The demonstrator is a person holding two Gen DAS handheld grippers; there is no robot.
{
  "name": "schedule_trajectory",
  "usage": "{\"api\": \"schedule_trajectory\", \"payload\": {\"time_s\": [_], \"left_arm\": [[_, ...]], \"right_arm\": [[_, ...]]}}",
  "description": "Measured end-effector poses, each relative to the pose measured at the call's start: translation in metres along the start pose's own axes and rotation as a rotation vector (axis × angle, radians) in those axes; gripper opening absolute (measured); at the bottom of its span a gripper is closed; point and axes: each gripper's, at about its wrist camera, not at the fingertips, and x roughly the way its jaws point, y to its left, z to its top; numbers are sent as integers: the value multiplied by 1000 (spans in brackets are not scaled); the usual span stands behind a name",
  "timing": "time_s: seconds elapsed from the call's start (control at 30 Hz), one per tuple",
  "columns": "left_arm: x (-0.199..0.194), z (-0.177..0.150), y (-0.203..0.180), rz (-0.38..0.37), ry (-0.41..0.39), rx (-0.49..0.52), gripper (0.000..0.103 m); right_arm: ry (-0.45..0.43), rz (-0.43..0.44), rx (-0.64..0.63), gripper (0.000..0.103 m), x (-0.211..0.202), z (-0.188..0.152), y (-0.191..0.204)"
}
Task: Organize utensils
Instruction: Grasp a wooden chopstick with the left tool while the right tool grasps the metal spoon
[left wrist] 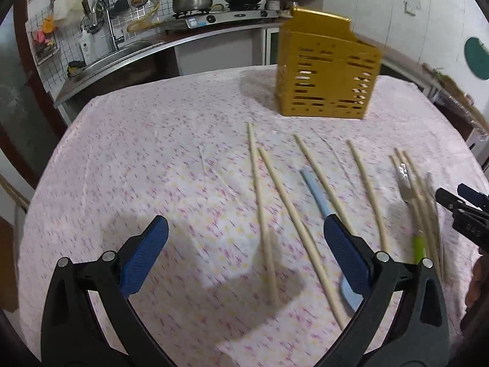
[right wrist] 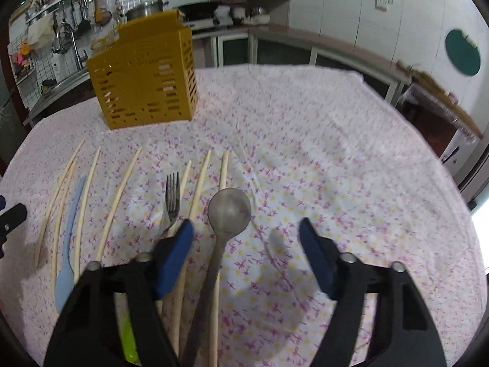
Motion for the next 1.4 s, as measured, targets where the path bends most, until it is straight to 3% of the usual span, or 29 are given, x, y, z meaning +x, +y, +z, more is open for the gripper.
{"api": "schedule_trajectory", "payload": {"time_s": [0.07, 0.17, 0.33, 0.5, 0.67, 0.97, 1.03, 1.27, 1.4], "left_arm": [[6, 6, 1, -18, 27, -2, 98], [17, 14, 0, 12, 64, 12, 97], [42, 22, 7, 32, 139, -19, 82], [57, 36, 18, 44, 152, -53, 78], [80, 47, 19, 14, 214, -70, 63], [100, 67, 16, -14, 266, -91, 62], [104, 75, 16, -20, 271, -99, 53], [118, 92, 14, -25, 306, -124, 40], [120, 97, 6, -19, 297, -107, 21]], "right_arm": [[32, 13, 7, 63, 7, 2, -1], [54, 14, -5, 63, 14, 4, 3], [72, 17, -8, 63, 23, 10, 4], [110, 43, 15, 56, 37, 19, -2], [133, 60, 32, 46, 45, 24, -5], [153, 78, 22, 36, 47, 30, -8], [157, 84, 17, 36, 47, 31, -8], [160, 95, 17, 36, 47, 33, -10], [151, 100, 5, 36, 44, 33, -9]]}}
